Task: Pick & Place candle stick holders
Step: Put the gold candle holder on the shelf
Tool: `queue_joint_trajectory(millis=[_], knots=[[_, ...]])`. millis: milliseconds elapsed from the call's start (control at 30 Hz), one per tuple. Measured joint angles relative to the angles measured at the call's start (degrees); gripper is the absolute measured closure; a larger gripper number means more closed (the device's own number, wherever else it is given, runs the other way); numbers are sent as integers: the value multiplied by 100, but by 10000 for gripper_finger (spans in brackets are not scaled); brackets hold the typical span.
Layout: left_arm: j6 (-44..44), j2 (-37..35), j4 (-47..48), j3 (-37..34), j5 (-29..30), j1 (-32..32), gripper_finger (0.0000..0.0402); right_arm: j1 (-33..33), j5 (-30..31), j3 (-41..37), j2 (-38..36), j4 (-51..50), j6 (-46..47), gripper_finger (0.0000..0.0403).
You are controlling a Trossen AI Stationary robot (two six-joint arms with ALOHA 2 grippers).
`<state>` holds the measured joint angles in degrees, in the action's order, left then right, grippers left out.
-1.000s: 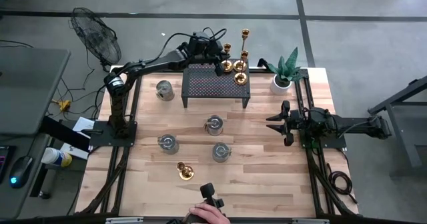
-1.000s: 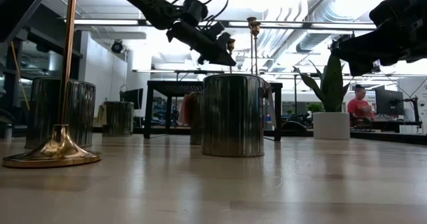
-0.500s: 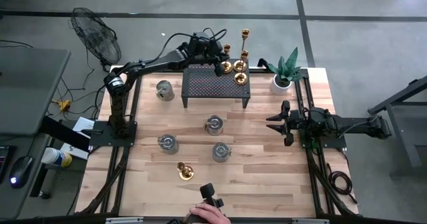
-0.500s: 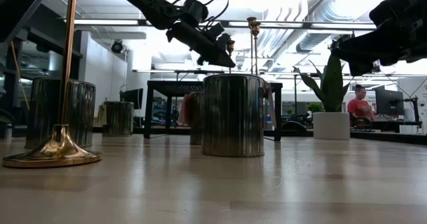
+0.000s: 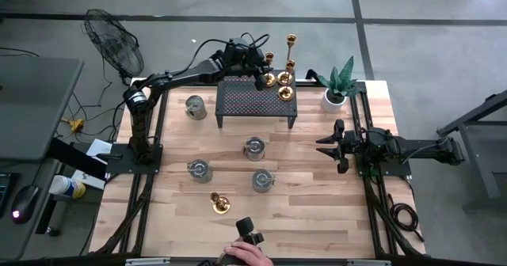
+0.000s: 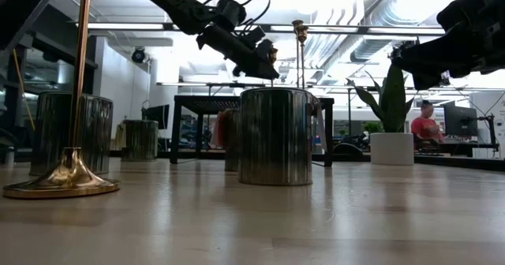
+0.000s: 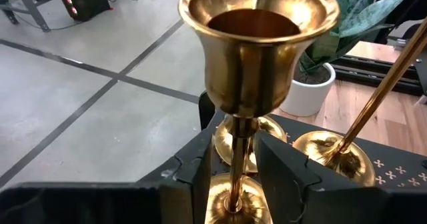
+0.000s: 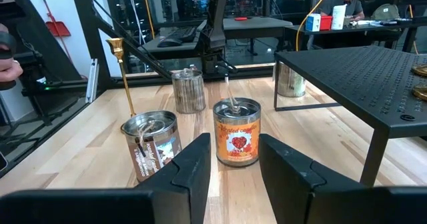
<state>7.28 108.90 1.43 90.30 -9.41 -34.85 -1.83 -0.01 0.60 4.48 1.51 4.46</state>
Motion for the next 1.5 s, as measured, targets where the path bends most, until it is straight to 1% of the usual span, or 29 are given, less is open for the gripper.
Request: queue_joint_trajectory(millis=[167,667,900,1000,1167,1267,1367,1500], knots=[[1,0,9,0,125,0,288,-1,2,0,1,1,-1,285],[16,0,-1,0,118,0,288,0,0,1,0,1,-1,285],[16,0,-171,0,-58,0,287,0,0,2,1,1,1,285],[16,0,-144,-2,-59,0,272,-1,2,1,0,1,0,285],[10,0,-142,-2,-50,0,213,-2,2,2,1,1,1,285],[12,0,-130,-2,-50,0,186,-1,1,1,1,0,-1,285],[14,0,-125,-2,-50,0,176,0,2,2,1,1,1,285],[14,-1,-86,-2,-53,0,175,0,2,2,1,1,-1,285]])
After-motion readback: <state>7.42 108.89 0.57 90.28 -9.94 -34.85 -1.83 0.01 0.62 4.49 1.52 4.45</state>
